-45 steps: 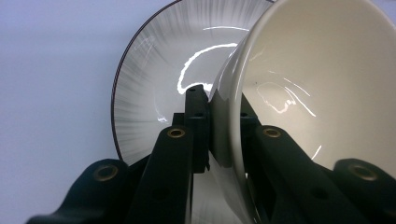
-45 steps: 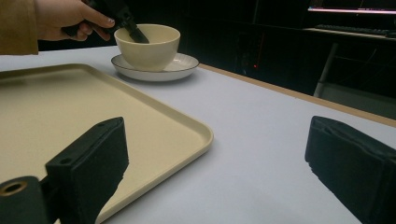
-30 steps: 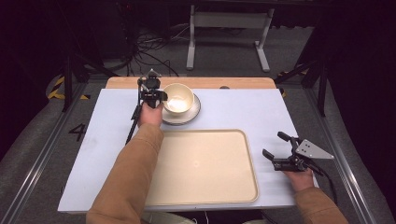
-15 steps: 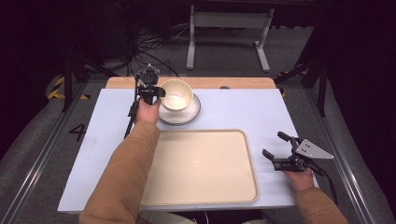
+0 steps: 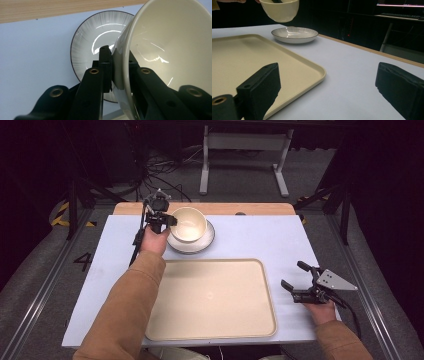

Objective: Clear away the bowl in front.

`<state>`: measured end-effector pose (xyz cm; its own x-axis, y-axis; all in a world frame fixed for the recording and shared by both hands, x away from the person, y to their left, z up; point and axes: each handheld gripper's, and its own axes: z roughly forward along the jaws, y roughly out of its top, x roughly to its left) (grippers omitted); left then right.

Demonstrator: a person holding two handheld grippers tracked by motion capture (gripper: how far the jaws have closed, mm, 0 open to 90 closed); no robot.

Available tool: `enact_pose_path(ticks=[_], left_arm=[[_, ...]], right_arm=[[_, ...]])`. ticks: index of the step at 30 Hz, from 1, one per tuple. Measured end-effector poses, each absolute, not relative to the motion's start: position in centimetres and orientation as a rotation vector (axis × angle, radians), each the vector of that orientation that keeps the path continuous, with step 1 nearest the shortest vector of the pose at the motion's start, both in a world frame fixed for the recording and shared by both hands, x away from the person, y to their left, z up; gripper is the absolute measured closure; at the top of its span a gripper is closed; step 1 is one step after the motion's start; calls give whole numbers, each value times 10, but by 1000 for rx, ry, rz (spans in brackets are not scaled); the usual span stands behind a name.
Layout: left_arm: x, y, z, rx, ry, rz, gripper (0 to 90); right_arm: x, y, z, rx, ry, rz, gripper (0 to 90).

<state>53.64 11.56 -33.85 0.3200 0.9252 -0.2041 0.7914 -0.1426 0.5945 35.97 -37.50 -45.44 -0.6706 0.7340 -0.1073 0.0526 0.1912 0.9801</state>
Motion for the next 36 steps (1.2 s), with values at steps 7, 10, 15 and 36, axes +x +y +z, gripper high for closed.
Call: enact_pose_path(ticks=[7, 10, 15, 36], left_arm=[[520, 121, -333, 2009, 1453, 263, 826], [515, 124, -331, 2008, 1442, 262, 826], [507, 126, -328, 2021, 1416, 256, 827], [466, 114, -310, 2150, 1237, 210, 827]], right_arm=[[360, -375, -454, 732, 1894, 1524, 62], [360, -375, -454, 733, 1896, 1523, 62], [360, -375, -454, 732, 1895, 1524, 63], [360, -374, -455, 728, 1894, 1523, 63]])
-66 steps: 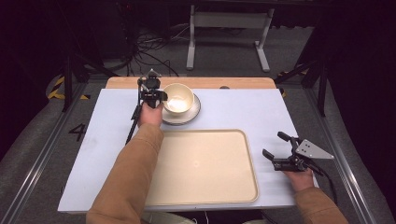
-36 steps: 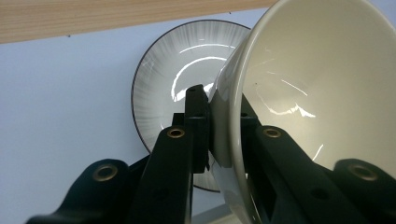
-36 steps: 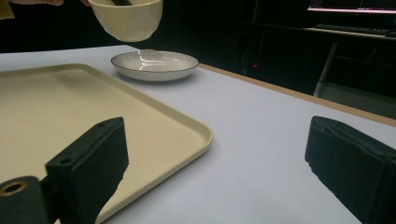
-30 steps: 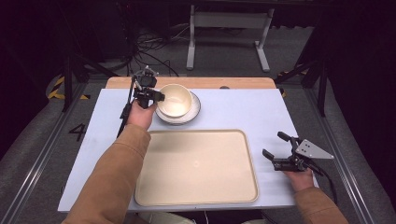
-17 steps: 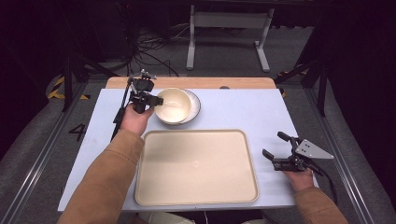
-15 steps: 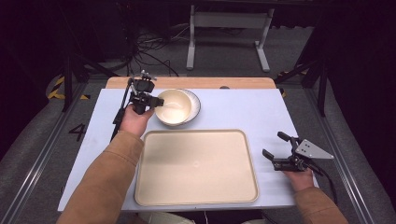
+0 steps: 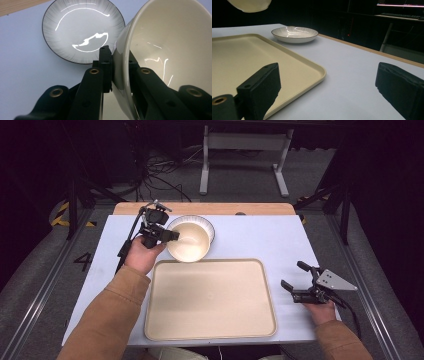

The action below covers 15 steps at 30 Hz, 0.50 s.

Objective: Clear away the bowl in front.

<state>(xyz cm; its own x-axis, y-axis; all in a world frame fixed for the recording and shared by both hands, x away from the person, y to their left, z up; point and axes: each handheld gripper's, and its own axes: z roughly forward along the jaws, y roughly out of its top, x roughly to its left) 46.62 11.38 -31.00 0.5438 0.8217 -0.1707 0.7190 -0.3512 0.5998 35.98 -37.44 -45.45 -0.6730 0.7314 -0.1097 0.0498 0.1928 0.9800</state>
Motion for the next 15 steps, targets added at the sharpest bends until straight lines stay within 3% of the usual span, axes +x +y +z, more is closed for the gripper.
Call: enact_pose_path(ticks=[15], left_arm=[[447, 94, -299, 2263, 1095, 173, 827]], right_arm=[[360, -374, -454, 732, 1900, 1522, 63]])
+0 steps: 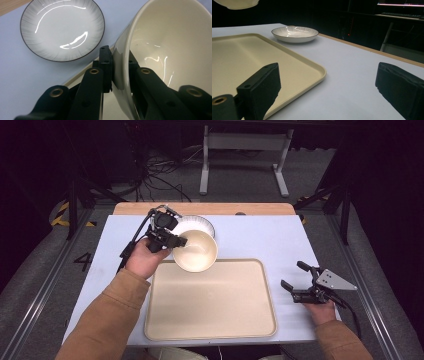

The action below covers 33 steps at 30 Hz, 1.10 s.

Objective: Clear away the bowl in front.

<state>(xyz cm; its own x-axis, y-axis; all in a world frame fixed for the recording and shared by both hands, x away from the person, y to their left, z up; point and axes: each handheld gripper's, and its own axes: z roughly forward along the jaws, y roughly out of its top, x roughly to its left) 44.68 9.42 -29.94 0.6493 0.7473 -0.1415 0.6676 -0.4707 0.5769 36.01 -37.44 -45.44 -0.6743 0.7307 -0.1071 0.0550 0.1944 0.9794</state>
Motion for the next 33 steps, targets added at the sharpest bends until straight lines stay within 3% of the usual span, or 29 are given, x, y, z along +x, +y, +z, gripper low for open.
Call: enact_pose_path(ticks=[33], left_arm=[[426, 50, -330, 2535, 788, 63, 827]], right_arm=[[360, -375, -454, 733, 1898, 1522, 62]])
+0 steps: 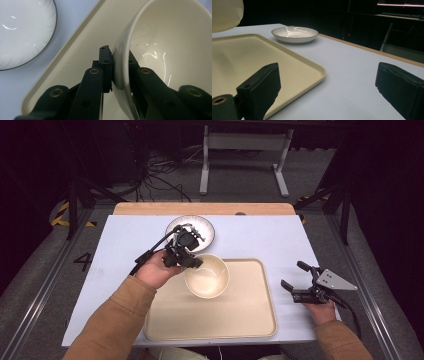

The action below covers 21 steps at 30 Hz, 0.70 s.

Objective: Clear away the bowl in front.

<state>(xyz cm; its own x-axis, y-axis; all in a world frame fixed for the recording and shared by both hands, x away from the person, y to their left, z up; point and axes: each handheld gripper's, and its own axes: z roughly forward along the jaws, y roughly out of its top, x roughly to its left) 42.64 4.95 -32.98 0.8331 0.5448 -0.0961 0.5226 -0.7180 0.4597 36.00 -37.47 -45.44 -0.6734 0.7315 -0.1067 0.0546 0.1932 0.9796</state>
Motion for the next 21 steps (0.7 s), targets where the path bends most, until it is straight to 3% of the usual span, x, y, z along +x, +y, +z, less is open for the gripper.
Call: enact_pose_path(ticks=[21], left_arm=[[424, 28, -364, 2623, 752, 6, 827]], right_arm=[[360, -375, -454, 731, 1900, 1523, 62]])
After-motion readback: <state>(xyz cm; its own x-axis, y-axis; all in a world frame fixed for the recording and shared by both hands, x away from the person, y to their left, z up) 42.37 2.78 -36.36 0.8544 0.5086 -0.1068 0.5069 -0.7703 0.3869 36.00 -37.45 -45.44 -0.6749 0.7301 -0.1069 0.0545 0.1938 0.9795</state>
